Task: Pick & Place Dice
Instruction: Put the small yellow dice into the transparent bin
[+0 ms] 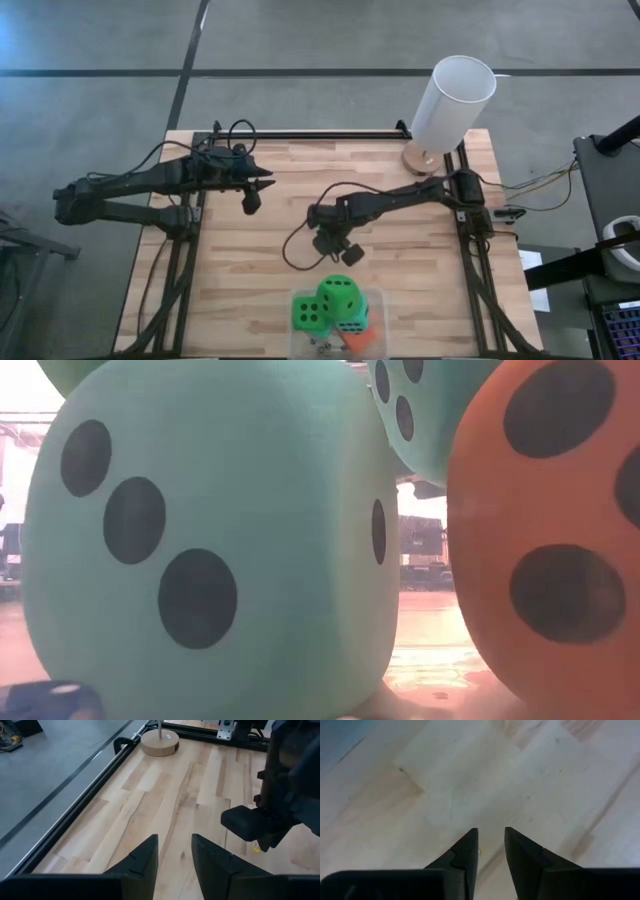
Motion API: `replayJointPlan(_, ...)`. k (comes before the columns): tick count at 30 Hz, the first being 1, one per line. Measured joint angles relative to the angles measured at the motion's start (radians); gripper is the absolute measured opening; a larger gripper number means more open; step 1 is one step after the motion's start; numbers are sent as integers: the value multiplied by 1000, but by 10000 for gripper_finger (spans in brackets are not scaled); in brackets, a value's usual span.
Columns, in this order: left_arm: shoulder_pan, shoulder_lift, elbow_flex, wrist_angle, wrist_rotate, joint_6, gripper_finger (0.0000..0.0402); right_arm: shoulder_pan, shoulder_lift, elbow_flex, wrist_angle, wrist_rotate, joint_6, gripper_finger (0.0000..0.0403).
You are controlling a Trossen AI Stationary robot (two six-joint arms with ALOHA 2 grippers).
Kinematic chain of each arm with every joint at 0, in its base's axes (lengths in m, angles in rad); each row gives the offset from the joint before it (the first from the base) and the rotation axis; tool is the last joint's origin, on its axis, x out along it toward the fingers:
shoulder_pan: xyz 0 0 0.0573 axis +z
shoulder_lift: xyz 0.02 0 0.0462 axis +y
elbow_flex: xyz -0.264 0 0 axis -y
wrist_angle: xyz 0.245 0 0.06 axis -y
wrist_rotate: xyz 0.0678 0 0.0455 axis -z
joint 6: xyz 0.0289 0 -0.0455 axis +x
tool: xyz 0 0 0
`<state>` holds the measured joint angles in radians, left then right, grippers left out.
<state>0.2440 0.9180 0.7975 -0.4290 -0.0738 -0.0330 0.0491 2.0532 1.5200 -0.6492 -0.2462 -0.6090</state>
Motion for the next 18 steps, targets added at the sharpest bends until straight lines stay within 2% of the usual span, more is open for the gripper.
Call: replayJointPlan(18,0,0,0,-2,1,-1,122,16,-5,-1,-18,6,86,67)
